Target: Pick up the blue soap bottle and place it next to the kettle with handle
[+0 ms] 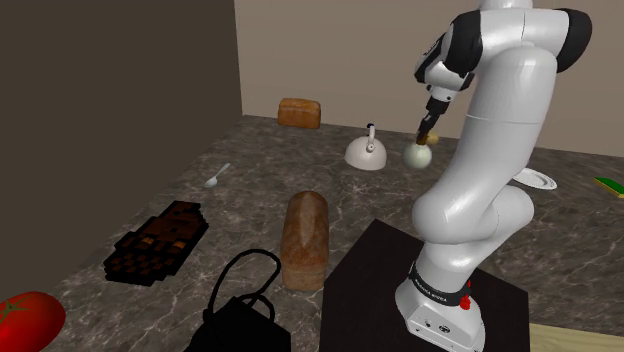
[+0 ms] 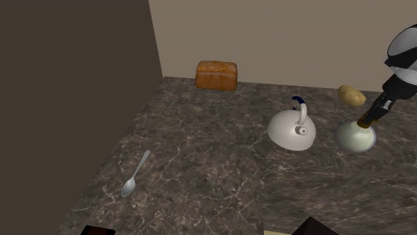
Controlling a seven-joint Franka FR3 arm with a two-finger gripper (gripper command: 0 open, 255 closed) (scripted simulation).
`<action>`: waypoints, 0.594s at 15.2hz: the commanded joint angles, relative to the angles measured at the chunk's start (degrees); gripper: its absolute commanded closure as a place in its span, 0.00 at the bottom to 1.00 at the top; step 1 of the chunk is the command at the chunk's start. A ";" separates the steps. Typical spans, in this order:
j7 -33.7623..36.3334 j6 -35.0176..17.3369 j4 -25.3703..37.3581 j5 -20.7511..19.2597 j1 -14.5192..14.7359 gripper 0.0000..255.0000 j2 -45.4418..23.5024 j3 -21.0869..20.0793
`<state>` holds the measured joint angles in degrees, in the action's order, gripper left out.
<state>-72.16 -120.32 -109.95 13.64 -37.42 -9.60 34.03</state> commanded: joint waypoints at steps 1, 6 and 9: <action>-0.52 -1.42 -0.78 0.69 -0.11 1.00 -0.77 -0.15; -0.90 -2.36 -1.36 1.13 -0.19 1.00 -1.25 -0.26; -0.90 -2.36 -1.36 1.13 -0.19 1.00 -1.25 -0.26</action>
<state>-73.05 -122.67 -111.33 14.76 -37.62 -10.86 33.77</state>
